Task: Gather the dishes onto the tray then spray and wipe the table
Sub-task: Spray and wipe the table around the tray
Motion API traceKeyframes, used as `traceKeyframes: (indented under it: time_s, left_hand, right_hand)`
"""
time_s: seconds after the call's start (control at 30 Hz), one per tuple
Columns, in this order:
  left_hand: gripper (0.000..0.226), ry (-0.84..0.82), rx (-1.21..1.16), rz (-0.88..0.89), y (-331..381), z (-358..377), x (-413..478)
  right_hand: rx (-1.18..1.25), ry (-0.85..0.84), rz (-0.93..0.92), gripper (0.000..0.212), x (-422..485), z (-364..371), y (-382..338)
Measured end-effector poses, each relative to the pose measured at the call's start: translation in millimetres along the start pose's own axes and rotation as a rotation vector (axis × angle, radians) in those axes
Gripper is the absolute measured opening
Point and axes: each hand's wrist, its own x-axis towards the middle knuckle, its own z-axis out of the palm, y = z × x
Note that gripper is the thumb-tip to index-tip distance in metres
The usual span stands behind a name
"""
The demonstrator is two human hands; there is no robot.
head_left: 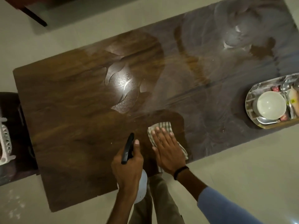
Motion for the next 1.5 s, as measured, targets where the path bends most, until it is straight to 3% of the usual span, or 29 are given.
traceKeyframes:
  time_s: [0.13, 0.27, 0.37, 0.53, 0.63, 0.93, 1.07, 1.2, 1.27, 1.33, 1.5]
  left_hand:
    - [0.029, -0.096, 0.015, -0.132, 17.0, 13.4, 12.3]
    - [0.04, -0.093, 0.063, -0.091, 35.7, 26.1, 23.4]
    - [0.039, -0.16, 0.125, -0.103, 43.2, 30.9, 32.6]
    - [0.039, -0.093, 0.108, -0.159, 47.2, 29.4, 40.8]
    - [0.036, -0.153, 0.159, -0.159, 38.7, 25.8, 48.7]
    - [0.03, -0.089, 0.092, -0.157, 11.4, 2.3, 73.6]
    - [0.025, -0.047, 0.097, -0.127, 7.3, -6.4, 82.4]
    - [0.027, -0.035, 0.108, -0.141, 6.2, -14.3, 91.7]
    - [0.027, -0.037, 0.102, -0.151, 8.5, -18.7, 96.6]
    - [0.027, -0.038, 0.099, -0.147, 11.8, -21.2, 100.6]
    - [0.029, -0.022, 0.046, -0.137, 15.1, -17.3, 111.5]
  right_hand:
    - [-0.022, -0.011, 0.097, 0.066, -13.0, -2.6, 15.9]
    - [-0.023, -0.018, 0.103, 0.065, -12.2, -0.6, 13.0]
    - [-0.03, -0.014, 0.108, 0.065, -13.2, 0.7, 13.4]
    - [0.012, 0.012, 0.118, 0.064, -11.6, -1.3, 13.3]
    - [0.063, 0.044, 0.196, 0.063, -3.6, -5.2, 12.4]
    - [0.124, 0.217, 0.579, 0.059, 154.9, -56.5, 23.8]
    - [0.082, 0.18, 0.335, 0.061, 198.9, -58.5, -7.2]
    - [-0.024, 0.048, -0.022, 0.063, 144.5, -38.0, -31.4]
    - [-0.058, 0.051, -0.077, 0.062, 117.3, -33.4, -11.7]
    - [-0.065, 0.065, 0.014, 0.063, 112.0, -40.5, 18.9]
    - [0.025, 0.21, 0.511, 0.06, 203.7, -72.2, 23.1]
